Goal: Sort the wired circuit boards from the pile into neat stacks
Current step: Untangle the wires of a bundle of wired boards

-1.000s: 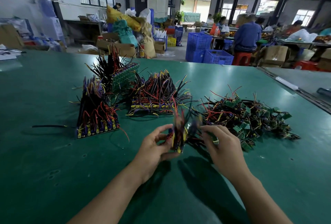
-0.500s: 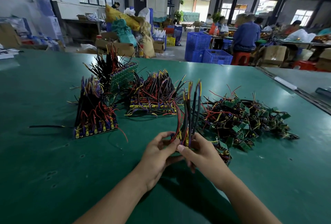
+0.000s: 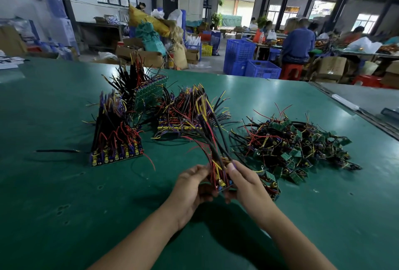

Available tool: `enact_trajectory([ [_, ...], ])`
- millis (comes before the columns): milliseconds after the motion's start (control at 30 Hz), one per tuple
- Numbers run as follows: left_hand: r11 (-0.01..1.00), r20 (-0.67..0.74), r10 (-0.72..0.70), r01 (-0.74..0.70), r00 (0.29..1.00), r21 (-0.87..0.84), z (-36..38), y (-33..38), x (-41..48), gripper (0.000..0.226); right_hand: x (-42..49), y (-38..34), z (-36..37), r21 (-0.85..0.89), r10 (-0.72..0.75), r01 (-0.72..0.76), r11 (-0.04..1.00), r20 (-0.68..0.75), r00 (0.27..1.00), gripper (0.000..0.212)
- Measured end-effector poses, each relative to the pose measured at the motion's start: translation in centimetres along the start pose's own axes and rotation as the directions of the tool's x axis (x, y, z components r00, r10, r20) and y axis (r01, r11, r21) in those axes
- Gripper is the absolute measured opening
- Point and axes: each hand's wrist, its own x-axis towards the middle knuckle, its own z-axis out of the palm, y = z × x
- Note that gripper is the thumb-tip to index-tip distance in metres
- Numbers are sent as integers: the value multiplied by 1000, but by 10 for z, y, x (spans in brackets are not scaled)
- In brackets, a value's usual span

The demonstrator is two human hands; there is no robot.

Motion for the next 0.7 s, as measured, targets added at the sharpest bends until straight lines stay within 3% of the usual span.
enact_trajectory([
  [100,999,13,17,-16,1000,-37,2,-1,0,17,0,-1,0,-14,33,-34,999,-69,997,29],
  [233,996,-37,63,-65,997,-65,6,-7,-1,9,-2,-4,2,139,175,-167,976,-47,983,55],
  [467,969,-138,235,-221,962,107,15,-11,-4,12,0,-1,4,69,197,-190,979,-125,972,65],
  [533,965,-131,249,-236,959,112,15,-9,-5,9,2,-3,5,102,223,-212,972,-114,968,63],
  [633,975,-118,221,-218,968,38,14,-5,-7,14,-3,-7,3,153,184,-183,971,5,983,31],
  [700,983,-118,181,-182,976,-1,12,-4,-8,10,0,-7,1,102,180,-181,978,17,984,45],
])
